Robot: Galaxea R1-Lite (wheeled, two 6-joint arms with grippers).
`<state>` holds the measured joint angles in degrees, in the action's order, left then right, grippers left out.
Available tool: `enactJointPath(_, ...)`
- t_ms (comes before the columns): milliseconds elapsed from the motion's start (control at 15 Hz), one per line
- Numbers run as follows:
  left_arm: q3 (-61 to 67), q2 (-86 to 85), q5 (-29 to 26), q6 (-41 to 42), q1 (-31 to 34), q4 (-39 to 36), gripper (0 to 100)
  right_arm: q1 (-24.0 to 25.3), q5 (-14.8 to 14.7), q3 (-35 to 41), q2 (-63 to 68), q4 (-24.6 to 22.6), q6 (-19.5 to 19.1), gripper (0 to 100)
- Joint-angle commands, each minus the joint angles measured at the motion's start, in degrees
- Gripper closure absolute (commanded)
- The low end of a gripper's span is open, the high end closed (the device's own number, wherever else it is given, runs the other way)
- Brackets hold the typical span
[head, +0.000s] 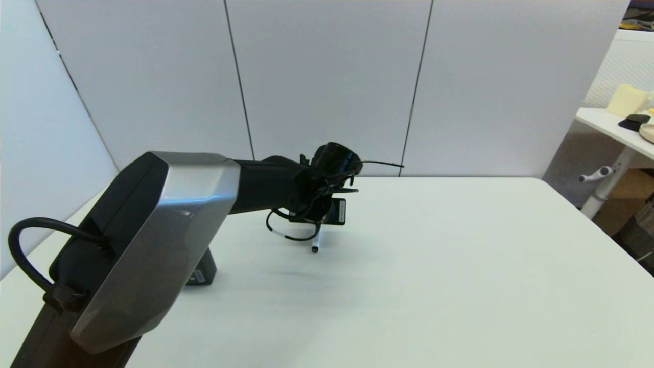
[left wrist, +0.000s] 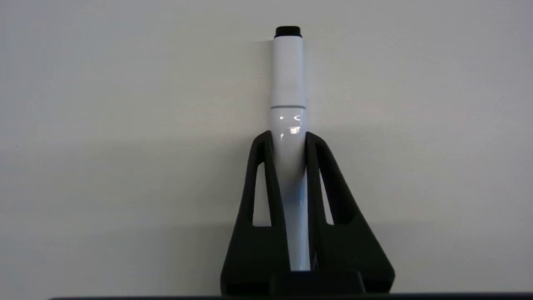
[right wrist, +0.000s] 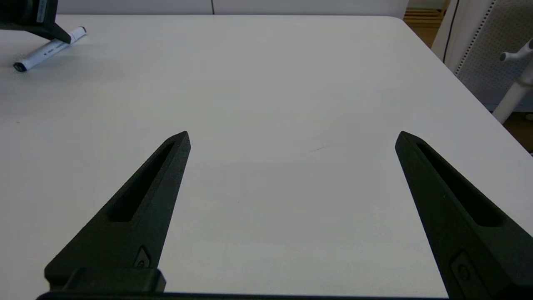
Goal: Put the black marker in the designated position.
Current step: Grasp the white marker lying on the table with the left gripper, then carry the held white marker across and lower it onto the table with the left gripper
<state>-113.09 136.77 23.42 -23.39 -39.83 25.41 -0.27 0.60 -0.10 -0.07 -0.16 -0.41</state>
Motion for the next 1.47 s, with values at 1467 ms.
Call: enactJointPath(1467, 22.21, -47.47, -0.04, 16.54, 20.84, 6.5, 100, 0.0, 0.02, 0.01, 0.07, -0.02, -0.02, 0)
